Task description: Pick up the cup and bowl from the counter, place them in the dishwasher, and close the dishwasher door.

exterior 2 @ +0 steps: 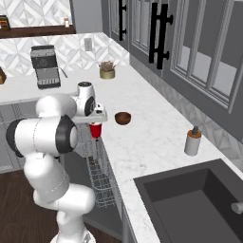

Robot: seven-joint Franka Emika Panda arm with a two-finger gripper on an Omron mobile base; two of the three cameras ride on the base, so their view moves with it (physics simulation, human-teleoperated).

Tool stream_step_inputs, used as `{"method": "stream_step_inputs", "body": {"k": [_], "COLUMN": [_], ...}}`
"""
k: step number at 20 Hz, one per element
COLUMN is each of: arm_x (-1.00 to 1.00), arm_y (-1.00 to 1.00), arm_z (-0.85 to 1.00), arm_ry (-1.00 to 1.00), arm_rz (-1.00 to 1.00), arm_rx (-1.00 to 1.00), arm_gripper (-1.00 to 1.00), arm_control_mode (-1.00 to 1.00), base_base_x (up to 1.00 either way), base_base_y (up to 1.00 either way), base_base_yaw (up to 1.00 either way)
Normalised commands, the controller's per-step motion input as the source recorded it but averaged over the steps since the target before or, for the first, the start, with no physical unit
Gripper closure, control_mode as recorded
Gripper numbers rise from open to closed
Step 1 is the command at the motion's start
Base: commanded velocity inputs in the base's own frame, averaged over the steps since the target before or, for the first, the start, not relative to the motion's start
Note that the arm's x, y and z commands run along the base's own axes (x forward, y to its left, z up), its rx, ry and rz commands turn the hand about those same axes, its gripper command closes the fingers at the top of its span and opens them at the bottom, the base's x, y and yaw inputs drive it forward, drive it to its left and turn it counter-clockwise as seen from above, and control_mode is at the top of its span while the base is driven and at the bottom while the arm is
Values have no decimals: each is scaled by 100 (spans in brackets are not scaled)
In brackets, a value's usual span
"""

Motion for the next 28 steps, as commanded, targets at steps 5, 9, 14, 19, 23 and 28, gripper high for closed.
{"method": "stream_step_inputs", "body": {"k": [5,9,14,19,23,28], "arm_x": [-98,-14,28,21,22,31], "arm_y": [34,49,24,20,9,4], "arm_z": [-21,-60,-56,-35,-2,-7], "arm_ry": [0,2,0,0,4,9], "arm_rz": [6,1,-1,-13,-25,-32], "arm_rx": [0,0,-3,0,0,1], "arm_gripper": [100,100,100,100,100,100], "arm_control_mode": [-100,-100,-100,-100,-100,-100], "base_base_x": [0,0,0,0,0,0], "base_base_y": [0,0,0,0,0,0], "base_base_yaw": [0,0,0,0,0,0]}}
